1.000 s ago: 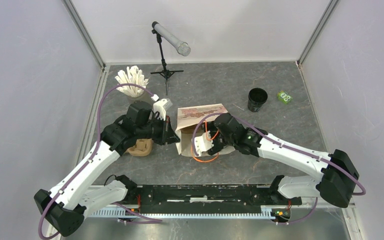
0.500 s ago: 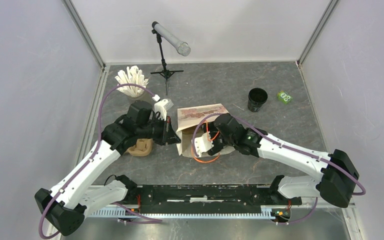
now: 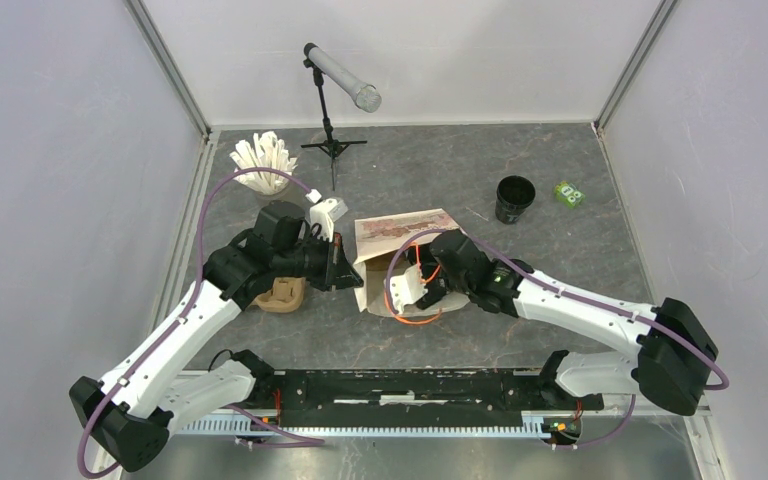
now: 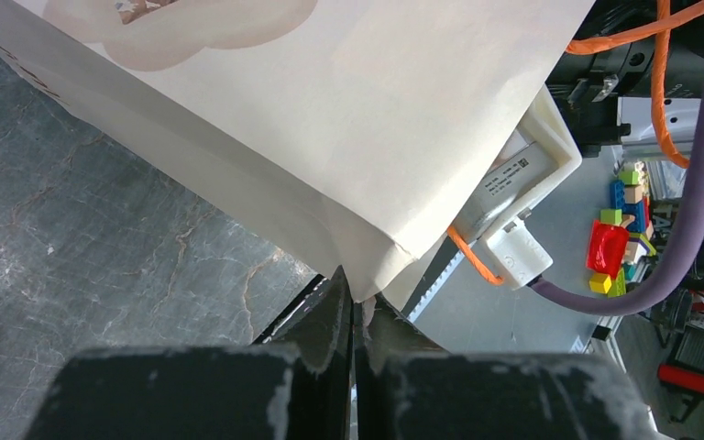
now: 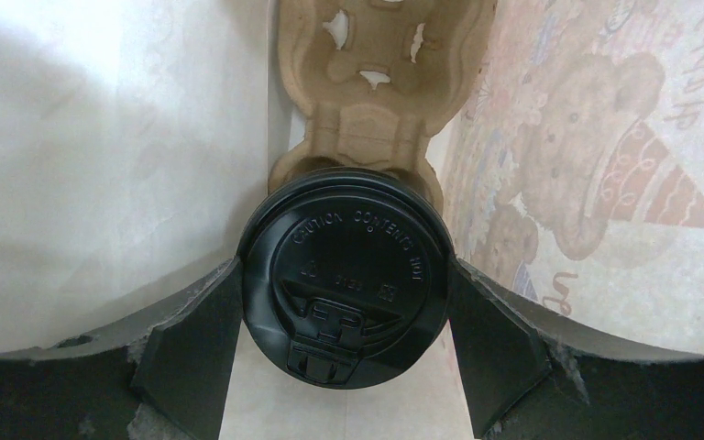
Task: Pack the takeout coffee
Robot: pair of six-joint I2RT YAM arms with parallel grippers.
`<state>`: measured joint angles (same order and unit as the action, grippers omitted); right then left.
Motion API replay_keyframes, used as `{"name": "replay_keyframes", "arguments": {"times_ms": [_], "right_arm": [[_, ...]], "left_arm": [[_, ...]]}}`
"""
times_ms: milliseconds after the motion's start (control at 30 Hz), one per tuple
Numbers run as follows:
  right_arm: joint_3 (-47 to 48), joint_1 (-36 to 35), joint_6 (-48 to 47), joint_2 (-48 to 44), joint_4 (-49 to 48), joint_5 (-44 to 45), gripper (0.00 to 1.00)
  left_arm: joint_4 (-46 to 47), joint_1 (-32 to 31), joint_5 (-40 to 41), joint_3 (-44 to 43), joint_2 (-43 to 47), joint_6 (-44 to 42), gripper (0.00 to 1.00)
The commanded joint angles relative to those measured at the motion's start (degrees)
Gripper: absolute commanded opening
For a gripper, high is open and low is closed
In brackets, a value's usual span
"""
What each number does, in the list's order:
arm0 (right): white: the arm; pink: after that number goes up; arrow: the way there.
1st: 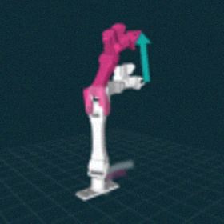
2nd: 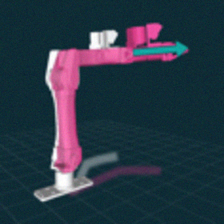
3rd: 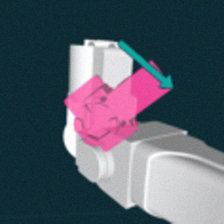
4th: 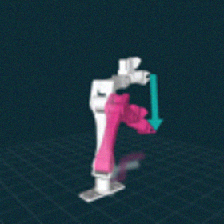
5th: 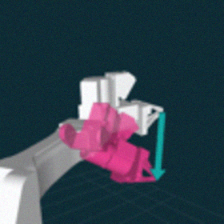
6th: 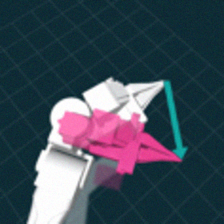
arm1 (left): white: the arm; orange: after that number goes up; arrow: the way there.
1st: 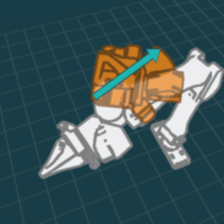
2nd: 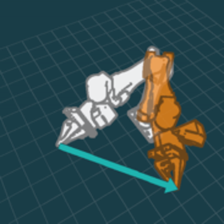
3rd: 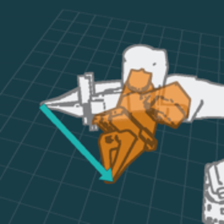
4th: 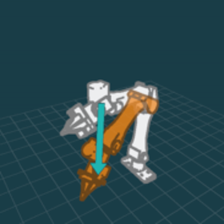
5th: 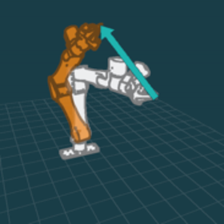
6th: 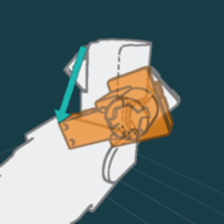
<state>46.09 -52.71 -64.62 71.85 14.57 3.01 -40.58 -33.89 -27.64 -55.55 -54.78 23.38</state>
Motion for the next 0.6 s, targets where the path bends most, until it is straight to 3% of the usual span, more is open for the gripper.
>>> {"name": "replay_keyframes", "arguments": {"times_ms": [0,567], "right_arm": [[-0.75,0.49,-1.45,0.04,-3.51,0.86,0.63],[-0.57,1.63,-1.39,1.82,-4.31,-2.12,0.64]], "left_arm": [[1.44,-0.17,-2.64,-1.23,0.08,2.05,0.02],[1.55,-0.16,-3.02,-0.79,0.81,2.46,0.02]]}}
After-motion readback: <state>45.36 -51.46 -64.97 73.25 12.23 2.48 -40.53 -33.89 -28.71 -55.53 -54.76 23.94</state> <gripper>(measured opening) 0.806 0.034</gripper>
